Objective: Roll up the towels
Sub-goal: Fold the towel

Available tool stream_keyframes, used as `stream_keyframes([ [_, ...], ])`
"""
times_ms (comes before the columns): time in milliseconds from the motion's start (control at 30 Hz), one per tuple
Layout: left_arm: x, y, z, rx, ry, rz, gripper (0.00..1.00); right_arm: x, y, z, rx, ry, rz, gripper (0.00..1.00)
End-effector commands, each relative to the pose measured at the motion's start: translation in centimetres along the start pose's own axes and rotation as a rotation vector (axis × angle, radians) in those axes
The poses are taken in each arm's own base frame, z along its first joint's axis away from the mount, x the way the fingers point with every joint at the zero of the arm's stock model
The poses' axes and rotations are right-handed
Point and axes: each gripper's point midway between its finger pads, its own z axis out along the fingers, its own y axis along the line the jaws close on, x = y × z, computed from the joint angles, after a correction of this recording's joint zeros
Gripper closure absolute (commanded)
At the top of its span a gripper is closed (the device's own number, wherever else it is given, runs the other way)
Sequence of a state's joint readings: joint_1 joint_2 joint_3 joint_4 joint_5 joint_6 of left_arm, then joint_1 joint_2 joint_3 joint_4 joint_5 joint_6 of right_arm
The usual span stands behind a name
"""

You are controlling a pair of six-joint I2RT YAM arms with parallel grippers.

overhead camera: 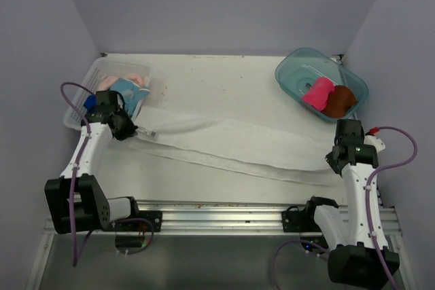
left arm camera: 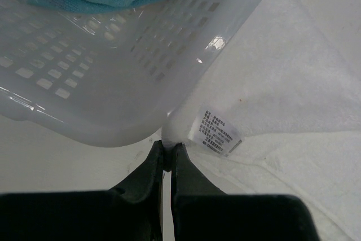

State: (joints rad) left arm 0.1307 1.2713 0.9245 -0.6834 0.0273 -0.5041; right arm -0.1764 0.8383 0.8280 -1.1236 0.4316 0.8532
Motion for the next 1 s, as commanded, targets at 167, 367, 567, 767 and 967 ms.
stream_keyframes([
  [167,-0.7,1.8,-0.8,-0.082,-0.048,-0.017,1.0,-1.6,-1.8,-1.9,0.056,-0.062,0.052,1.0],
  [367,-1.7,2.6,-1.5,-0.104,-0.072,-0.035,1.0,-2.5,-2.5,-2.9,0.064,-0.102,0.065,1.0],
  [567,-1.6,3.0,-2.0,-0.112,-0.08,-0.063,1.0,-2.2,-3.1,-3.2,0.073,-0.098,0.075,1.0],
  [767,-1.1,3.8,-2.3,-0.137,-0.077,-0.078,1.0,-2.3,-3.5,-3.9,0.081,-0.098,0.088,1.0],
  [967,0.9,5.1,-1.2,-0.175,-0.03,-0.084,1.0,-1.2,-4.3,-4.0,0.102,-0.061,0.086,1.0],
])
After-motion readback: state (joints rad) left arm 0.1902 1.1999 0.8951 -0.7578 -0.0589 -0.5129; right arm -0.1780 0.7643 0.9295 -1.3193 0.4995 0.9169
